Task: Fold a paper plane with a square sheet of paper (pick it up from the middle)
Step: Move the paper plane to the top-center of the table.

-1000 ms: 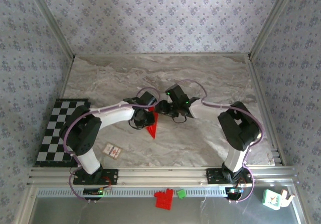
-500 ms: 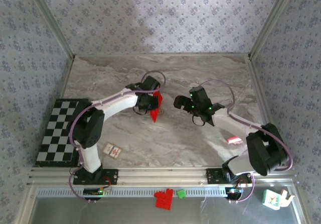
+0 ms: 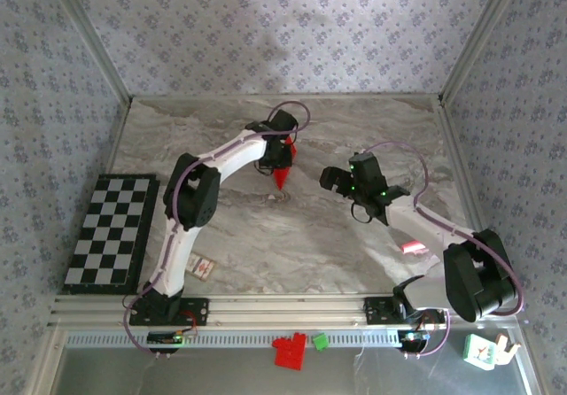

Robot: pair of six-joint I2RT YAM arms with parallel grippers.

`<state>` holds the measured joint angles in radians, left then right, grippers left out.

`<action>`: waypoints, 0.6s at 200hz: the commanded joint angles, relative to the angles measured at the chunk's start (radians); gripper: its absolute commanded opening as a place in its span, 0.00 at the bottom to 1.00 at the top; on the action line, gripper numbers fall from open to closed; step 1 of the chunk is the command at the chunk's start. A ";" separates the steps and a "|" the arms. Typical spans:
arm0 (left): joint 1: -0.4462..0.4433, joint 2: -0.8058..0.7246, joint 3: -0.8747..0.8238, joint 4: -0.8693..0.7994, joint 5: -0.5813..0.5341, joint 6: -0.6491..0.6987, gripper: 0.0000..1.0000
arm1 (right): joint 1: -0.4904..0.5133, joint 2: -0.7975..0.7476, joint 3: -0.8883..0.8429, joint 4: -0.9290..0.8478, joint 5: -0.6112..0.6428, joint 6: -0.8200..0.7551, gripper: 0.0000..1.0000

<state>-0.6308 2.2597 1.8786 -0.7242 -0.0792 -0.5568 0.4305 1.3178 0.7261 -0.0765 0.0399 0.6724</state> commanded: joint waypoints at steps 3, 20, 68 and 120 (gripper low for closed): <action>-0.003 0.040 0.066 -0.089 -0.019 0.008 0.17 | -0.017 -0.009 0.009 -0.009 -0.031 -0.021 1.00; -0.002 0.058 0.065 -0.099 -0.007 -0.002 0.21 | -0.025 -0.008 0.011 -0.010 -0.040 -0.021 1.00; -0.003 0.072 0.066 -0.080 0.033 0.001 0.24 | -0.030 0.009 0.006 0.005 -0.061 -0.004 1.00; -0.003 0.099 0.065 -0.094 0.009 -0.021 0.16 | -0.033 0.017 0.004 0.000 -0.065 0.003 1.00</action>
<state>-0.6304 2.3272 1.9198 -0.7795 -0.0612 -0.5644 0.4068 1.3289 0.7261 -0.0788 -0.0158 0.6689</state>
